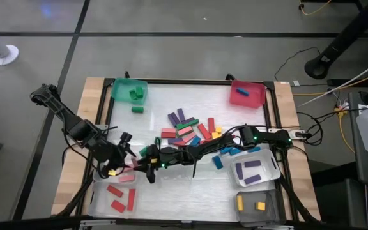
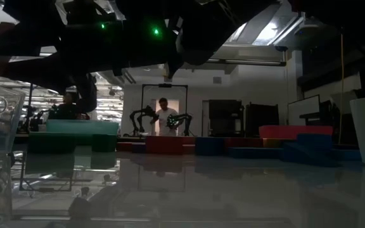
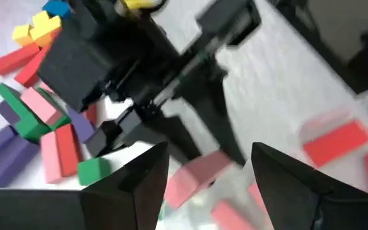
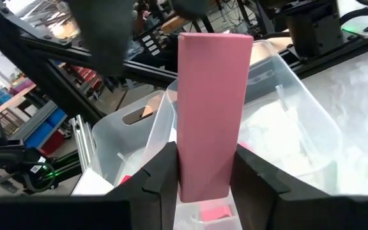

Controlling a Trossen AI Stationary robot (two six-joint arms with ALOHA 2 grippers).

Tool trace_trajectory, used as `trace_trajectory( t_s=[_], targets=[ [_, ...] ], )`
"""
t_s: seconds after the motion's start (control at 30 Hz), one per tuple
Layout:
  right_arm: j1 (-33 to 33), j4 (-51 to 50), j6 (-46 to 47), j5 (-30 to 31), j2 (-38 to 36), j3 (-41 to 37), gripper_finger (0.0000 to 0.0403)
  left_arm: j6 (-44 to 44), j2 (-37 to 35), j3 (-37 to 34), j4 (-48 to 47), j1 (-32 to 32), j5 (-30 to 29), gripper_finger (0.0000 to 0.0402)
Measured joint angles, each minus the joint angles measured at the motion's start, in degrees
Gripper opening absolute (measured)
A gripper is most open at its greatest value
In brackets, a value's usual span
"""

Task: Sort blocks
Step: Put the pink block into the top transparent bin

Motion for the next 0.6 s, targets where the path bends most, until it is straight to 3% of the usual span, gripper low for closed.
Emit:
trace_trajectory(
  t_s=[0.6],
  targets=[
    [0.0, 0.2, 0.0, -1.4, 0.0, 0.0, 0.012, 6.8, 9.1, 0.0, -3.1, 1.2, 0.0, 0.0209]
  ],
)
